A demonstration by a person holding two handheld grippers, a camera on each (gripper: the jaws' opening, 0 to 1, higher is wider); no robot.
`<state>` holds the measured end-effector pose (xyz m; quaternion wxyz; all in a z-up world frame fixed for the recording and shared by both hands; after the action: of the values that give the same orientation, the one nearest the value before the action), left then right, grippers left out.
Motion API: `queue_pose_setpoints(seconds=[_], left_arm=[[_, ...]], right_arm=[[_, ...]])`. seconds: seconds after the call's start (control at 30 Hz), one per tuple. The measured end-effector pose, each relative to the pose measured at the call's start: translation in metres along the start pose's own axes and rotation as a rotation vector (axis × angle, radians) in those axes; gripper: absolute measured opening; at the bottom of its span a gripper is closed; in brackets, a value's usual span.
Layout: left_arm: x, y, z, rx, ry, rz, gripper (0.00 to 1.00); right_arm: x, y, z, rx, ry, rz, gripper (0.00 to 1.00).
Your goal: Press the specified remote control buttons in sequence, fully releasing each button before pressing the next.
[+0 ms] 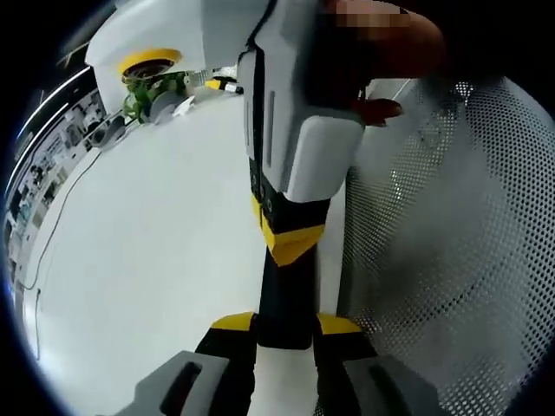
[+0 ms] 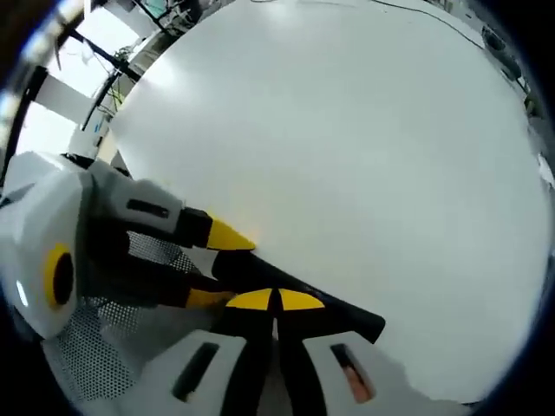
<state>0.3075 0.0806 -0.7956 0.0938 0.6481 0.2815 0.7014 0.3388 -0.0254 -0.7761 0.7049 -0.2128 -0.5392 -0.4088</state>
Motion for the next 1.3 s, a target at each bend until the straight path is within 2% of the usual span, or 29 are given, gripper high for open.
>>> queue_pose_setpoints(seconds=[0.23, 0.3, 0.43, 0.63, 0.73, 0.77, 0.87, 0.97, 1.0, 1.07, 1.1, 1.13, 1.2, 1.23, 1.3], left_arm=[[0.0, 0.0, 0.0, 0.004, 0.002, -0.001, 0.25], [0.0, 0.0, 0.0, 0.004, 0.002, -0.002, 0.25], [0.0, 0.0, 0.0, 0.0, 0.0, -0.001, 0.25], [0.0, 0.0, 0.0, -0.005, -0.001, -0.001, 0.25], [0.0, 0.0, 0.0, -0.005, -0.002, 0.0, 0.25], [0.0, 0.0, 0.0, -0.007, -0.002, 0.001, 0.25], [0.0, 0.0, 0.0, -0.007, -0.001, 0.006, 0.26], [0.0, 0.0, 0.0, 0.001, 0.001, 0.005, 0.26], [0.0, 0.0, 0.0, 0.002, 0.002, 0.005, 0.26], [0.0, 0.0, -0.001, 0.004, 0.007, 0.0, 0.25], [0.0, -0.001, -0.001, 0.003, 0.008, -0.001, 0.25], [0.0, -0.001, -0.001, -0.002, 0.007, -0.003, 0.25], [0.0, -0.001, -0.001, 0.001, 0.006, -0.004, 0.25], [0.0, -0.001, -0.001, 0.001, 0.007, -0.004, 0.25], [0.0, 0.0, -0.001, 0.003, 0.008, -0.003, 0.25]], right_arm=[[-0.004, -0.001, 0.003, 0.018, 0.002, 0.025, 0.0], [-0.005, -0.002, 0.002, 0.036, -0.027, 0.036, 0.0], [-0.005, -0.002, 0.003, 0.071, -0.027, 0.035, 0.0], [-0.006, -0.001, 0.001, 0.057, -0.02, 0.033, 0.0], [-0.007, 0.002, 0.004, 0.086, -0.046, 0.063, 0.0], [-0.007, 0.003, 0.004, 0.13, -0.064, 0.074, 0.0], [-0.008, 0.003, 0.008, 0.179, -0.086, 0.065, 0.0], [-0.007, 0.001, 0.003, 0.106, -0.035, 0.053, 0.0], [-0.006, 0.0, 0.001, 0.061, -0.011, 0.043, 0.0], [-0.005, -0.003, -0.003, 0.029, 0.035, 0.012, 0.0], [-0.004, -0.004, -0.005, -0.03, 0.054, 0.021, 0.0], [-0.002, -0.005, -0.005, -0.069, 0.056, 0.068, 0.0], [0.003, -0.001, -0.007, -0.035, 0.041, 0.023, 0.0], [0.008, 0.004, -0.006, -0.017, 0.041, -0.04, 0.0], [0.018, 0.009, -0.008, -0.022, 0.056, -0.106, 0.0]])
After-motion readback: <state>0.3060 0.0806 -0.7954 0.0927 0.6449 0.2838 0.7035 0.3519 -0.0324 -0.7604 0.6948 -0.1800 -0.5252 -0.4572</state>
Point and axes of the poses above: the point that each gripper's makers call its tool centre point, and the gripper's own axes: x roughly backward along the fingers, z roughly to its left, y roughly out of its top, the point moved 9 cm from there along x, roughly backward along the fingers, and after that the axes turned 2 degrees about z, right-handed, at the moved point
